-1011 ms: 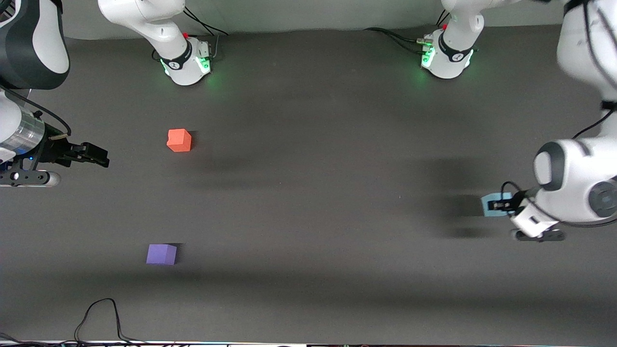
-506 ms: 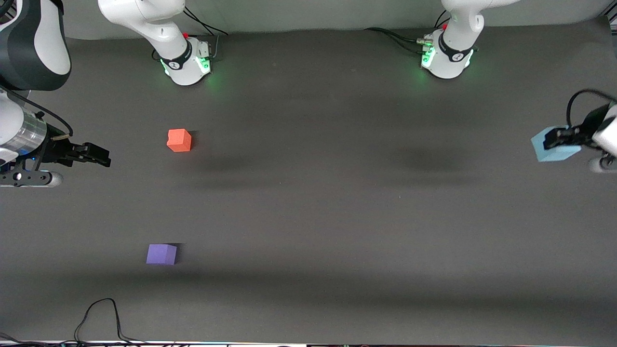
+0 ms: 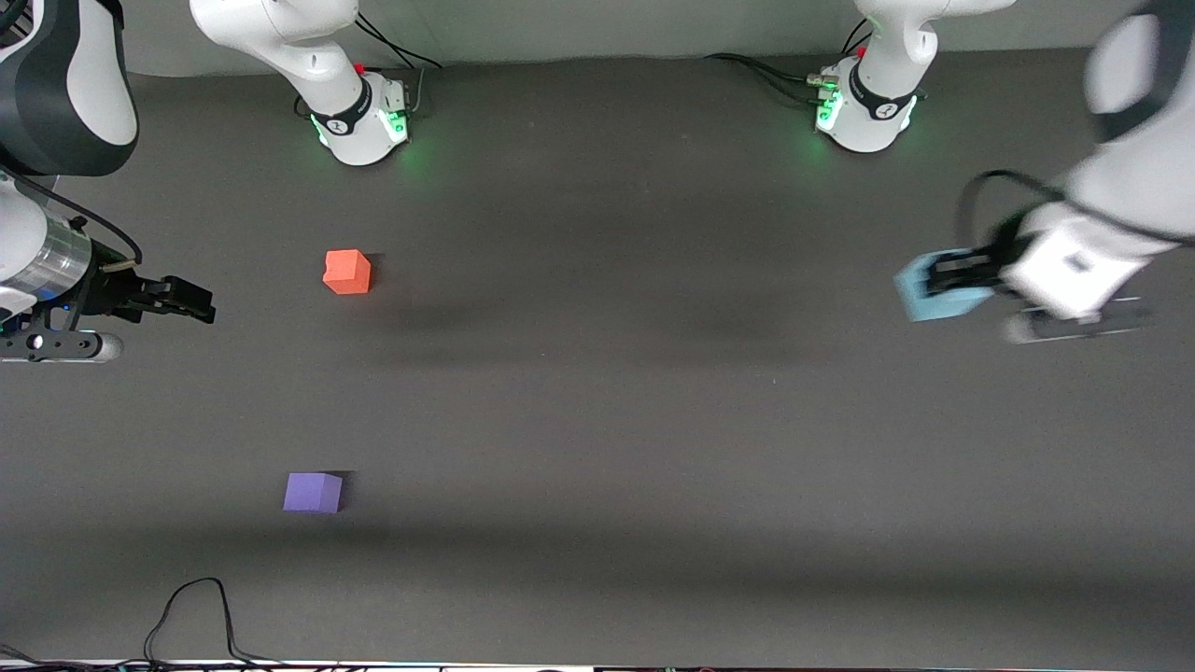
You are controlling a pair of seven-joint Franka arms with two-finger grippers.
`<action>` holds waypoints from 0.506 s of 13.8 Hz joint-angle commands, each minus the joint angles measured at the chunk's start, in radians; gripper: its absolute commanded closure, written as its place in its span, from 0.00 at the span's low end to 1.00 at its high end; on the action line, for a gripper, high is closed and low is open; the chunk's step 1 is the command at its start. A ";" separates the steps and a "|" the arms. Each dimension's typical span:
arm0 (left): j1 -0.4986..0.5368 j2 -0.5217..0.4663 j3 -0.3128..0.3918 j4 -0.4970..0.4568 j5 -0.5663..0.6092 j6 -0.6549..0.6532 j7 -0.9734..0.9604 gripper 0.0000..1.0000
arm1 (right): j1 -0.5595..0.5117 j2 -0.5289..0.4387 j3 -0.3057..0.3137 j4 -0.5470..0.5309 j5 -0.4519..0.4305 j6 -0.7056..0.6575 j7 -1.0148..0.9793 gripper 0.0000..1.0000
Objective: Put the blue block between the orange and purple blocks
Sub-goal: 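Lift the light blue cube with the left gripper, then carry the blue cube to mid-table while the right gripper reaches over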
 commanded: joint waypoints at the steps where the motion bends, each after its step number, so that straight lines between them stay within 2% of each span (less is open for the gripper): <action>1: -0.238 0.299 -0.010 0.340 0.086 -0.025 -0.355 0.73 | 0.010 -0.005 -0.011 -0.006 0.014 0.005 -0.025 0.00; 3: -0.410 0.482 -0.004 0.503 0.181 0.014 -0.542 0.73 | 0.010 -0.002 -0.011 -0.006 0.014 0.007 -0.025 0.00; 5: -0.503 0.567 -0.001 0.516 0.209 0.120 -0.599 0.73 | 0.010 -0.002 -0.011 -0.006 0.015 0.007 -0.025 0.00; 7: -0.552 0.645 -0.001 0.505 0.221 0.240 -0.656 0.73 | 0.009 -0.002 -0.011 -0.006 0.015 0.007 -0.027 0.00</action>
